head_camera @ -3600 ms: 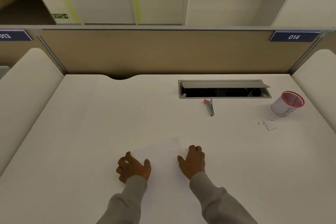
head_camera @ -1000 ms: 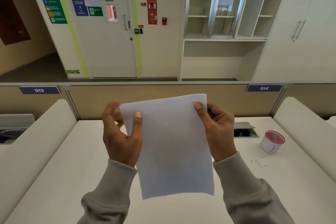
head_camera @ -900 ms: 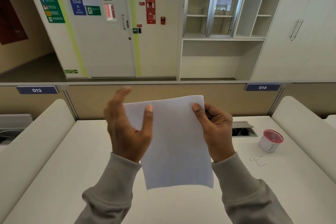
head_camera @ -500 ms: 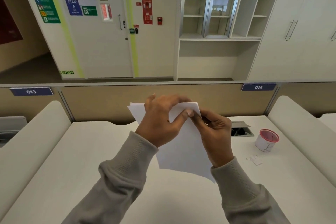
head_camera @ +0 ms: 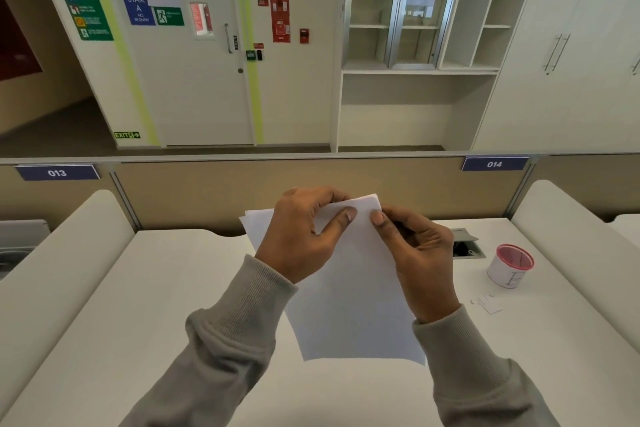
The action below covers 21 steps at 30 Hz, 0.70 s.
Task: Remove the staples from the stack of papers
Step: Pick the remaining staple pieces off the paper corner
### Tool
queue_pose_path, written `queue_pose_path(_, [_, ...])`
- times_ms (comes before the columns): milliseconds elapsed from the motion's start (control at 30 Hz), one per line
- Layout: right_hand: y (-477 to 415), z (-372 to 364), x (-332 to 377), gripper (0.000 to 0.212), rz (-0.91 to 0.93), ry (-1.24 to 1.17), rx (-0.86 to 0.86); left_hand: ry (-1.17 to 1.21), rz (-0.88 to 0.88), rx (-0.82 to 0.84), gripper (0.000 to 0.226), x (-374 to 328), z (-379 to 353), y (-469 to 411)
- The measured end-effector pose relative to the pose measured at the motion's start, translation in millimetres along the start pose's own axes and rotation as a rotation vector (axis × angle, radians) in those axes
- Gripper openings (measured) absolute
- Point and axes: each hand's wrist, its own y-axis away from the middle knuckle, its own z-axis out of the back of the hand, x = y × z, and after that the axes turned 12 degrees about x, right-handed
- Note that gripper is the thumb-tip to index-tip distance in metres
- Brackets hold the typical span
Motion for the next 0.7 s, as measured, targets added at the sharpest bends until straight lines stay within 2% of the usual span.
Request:
queue_pose_path(333, [-1,-6,-1,0.017,-0.009,-0.008,0.008,0.019,0.001,0.046,0.026,2,4,-4])
queue_pose_path(533, [-3,-8,0,0.026,-0.022,-0.005,0.076,-0.002,-0.017,0.029,0.028,3,6,-1])
queue_pose_path(700, [-2,-12,-1,0.021,0.004,-0.006,0.07,0.045,0.005,0.06,0.03,7,9,0])
